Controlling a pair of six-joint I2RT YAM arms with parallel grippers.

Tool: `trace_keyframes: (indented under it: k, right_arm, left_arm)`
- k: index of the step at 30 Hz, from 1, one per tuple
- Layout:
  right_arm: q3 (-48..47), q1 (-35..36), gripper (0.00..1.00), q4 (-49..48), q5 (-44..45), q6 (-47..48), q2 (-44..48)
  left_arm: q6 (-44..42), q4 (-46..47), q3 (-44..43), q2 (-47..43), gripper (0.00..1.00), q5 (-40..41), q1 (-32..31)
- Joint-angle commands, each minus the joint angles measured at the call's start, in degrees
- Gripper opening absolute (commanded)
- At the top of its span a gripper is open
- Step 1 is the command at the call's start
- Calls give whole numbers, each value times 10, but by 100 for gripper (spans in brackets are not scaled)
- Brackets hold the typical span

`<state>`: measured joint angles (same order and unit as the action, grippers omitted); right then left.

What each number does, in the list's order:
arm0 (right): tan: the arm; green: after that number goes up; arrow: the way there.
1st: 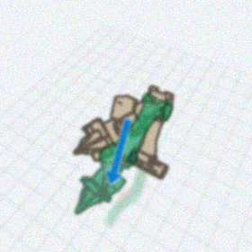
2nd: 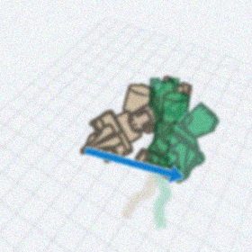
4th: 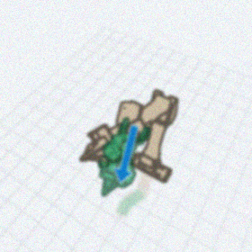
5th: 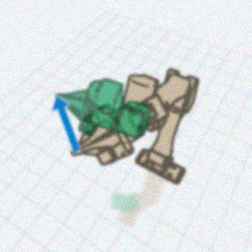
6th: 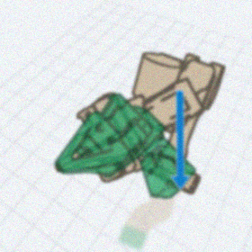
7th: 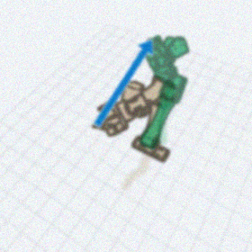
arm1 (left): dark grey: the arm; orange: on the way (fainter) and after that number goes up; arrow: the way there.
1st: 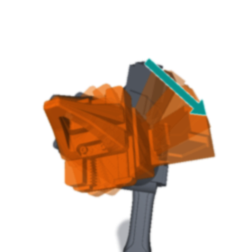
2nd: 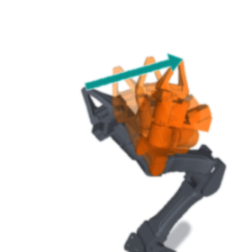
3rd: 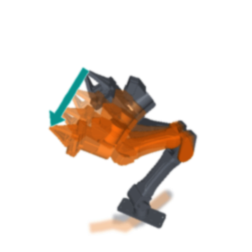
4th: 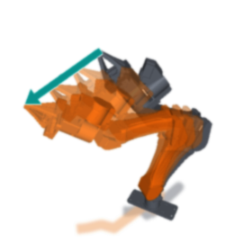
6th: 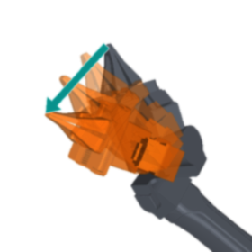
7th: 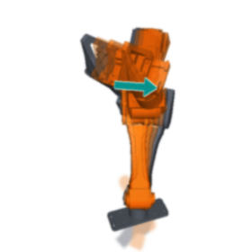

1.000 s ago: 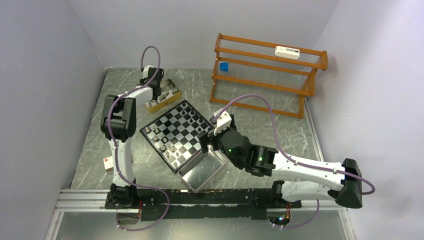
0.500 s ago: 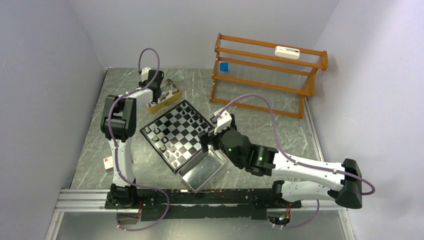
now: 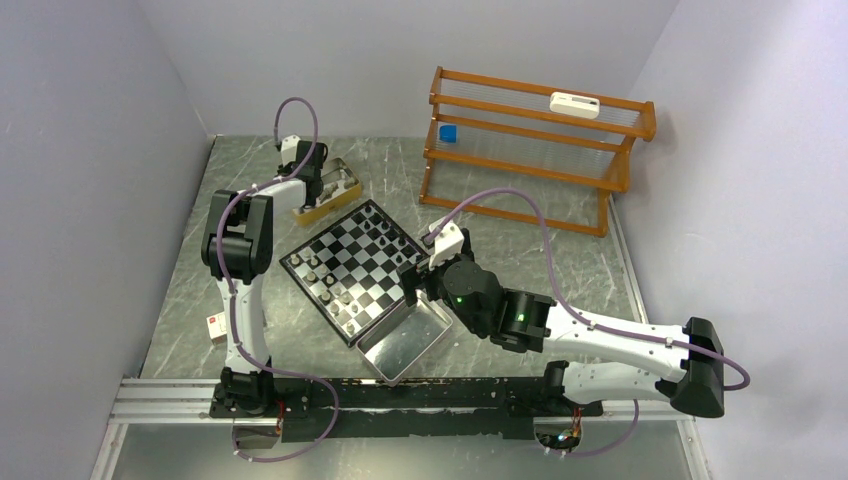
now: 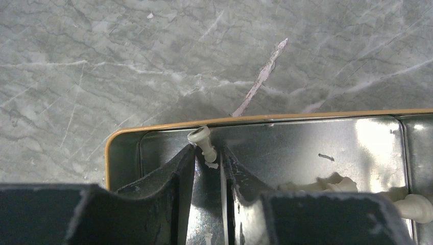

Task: Set up the chess pieces on the board
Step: Pick up the chess piece from the storage box.

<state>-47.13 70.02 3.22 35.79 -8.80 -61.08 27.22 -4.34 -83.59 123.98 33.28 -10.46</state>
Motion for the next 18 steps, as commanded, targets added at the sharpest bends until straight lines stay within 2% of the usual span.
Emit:
trace_keyframes:
  k: [1, 11, 18]
  right_arm:
    - [6, -5, 100, -5, 14, -9, 11]
    - [4, -5, 100, 4, 11, -19, 21]
    - [4, -5, 100, 10, 8, -23, 28]
  left_arm:
    - [16, 15, 7, 5, 29, 3, 0]
    - [44, -8, 16, 2, 30, -24, 16]
    - [49, -9, 15, 8, 25, -54, 36]
